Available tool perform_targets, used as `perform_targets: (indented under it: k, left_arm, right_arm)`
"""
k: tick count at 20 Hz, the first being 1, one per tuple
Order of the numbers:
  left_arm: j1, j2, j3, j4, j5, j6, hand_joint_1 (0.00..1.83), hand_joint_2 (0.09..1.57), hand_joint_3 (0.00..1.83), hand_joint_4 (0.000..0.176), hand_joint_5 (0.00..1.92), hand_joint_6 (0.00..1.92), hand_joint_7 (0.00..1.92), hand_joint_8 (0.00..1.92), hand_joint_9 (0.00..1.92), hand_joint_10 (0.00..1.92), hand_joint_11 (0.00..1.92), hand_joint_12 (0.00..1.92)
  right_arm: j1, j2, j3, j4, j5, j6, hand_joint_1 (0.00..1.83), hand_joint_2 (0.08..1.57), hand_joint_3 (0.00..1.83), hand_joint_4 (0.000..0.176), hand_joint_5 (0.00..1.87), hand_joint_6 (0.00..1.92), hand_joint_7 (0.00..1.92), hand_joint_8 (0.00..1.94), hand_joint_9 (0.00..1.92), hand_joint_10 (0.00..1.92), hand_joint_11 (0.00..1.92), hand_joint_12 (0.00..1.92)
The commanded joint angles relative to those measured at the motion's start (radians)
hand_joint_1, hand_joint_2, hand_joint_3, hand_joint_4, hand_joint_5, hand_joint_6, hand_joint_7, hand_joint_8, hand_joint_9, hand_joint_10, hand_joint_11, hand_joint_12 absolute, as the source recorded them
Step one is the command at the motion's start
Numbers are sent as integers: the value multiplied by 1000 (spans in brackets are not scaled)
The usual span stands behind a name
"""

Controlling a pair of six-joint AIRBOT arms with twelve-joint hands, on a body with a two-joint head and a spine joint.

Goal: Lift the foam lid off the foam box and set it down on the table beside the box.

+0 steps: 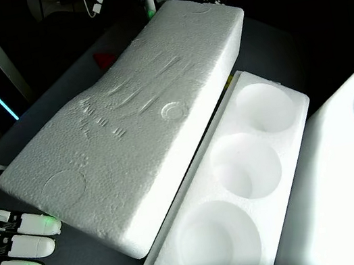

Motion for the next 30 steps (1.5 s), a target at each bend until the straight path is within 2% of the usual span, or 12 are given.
perform_targets:
  k: [1,6,12,16,17,18,21,22,25,26,27,30]
  left_arm:
    - [4,-8,3,12,-126,-13,318,1191,2,0,117,3,3,1,0,0,13,9]
    - [21,-46,25,-5,-71,-28,321,1187,1,0,148,13,21,8,0,0,0,0]
    - [21,-80,57,-33,-6,-30,329,1159,0,0,136,3,8,0,0,0,0,0]
    - [31,-51,43,-42,-61,-16,292,1142,0,0,22,0,0,0,0,0,0,0]
    - [30,-37,39,-32,-77,-9,271,1138,0,12,10,0,0,0,0,0,0,0]
    - [23,-24,38,-21,-87,-3,267,1131,0,28,6,0,0,0,0,0,2,1]
    - [-22,7,43,39,-94,18,238,1146,0,53,0,0,0,0,0,0,7,4]
    - [-48,12,50,64,-81,20,228,1163,6,44,0,0,0,0,0,0,21,11]
    - [-167,4,89,172,24,29,253,1179,9,69,0,0,0,0,0,0,0,0]
    - [-199,-2,102,204,55,27,260,1178,7,76,0,0,0,0,0,0,0,0]
    - [-228,-8,114,235,80,24,260,1184,9,64,0,0,0,0,0,0,0,0]
    - [-298,-22,140,306,130,11,272,1161,0,94,0,0,0,0,0,0,0,0]
  right_arm:
    - [-10,2,6,1,133,18,395,1269,7,0,177,30,28,8,0,0,0,0]
    - [-82,-35,33,54,124,79,386,1261,0,0,187,29,21,8,7,3,14,7]
    - [-84,-65,63,85,71,88,404,1244,0,0,187,26,0,0,0,0,31,33]
    - [-84,-52,61,81,98,88,362,1226,1,0,1,0,0,0,0,0,0,372]
    - [-82,-43,59,71,107,88,333,1239,1,0,0,0,0,0,0,0,0,98]
    - [-76,-34,57,55,113,87,310,1247,4,0,0,0,0,0,0,0,0,19]
    - [-42,-5,52,-4,116,54,246,1260,8,0,0,0,0,0,0,0,0,0]
    - [-36,1,53,-23,115,46,214,1263,9,4,0,0,0,0,0,0,0,0]
    - [31,14,68,-96,77,31,177,1257,5,30,0,0,0,0,0,0,0,0]
    - [63,14,76,-123,49,23,177,1263,7,15,0,0,0,0,0,0,0,0]
    - [104,11,82,-154,14,12,212,1273,11,2,0,0,0,0,0,0,0,0]
    - [215,-16,110,-236,-85,1,206,1334,33,0,0,0,0,0,0,0,6,3]
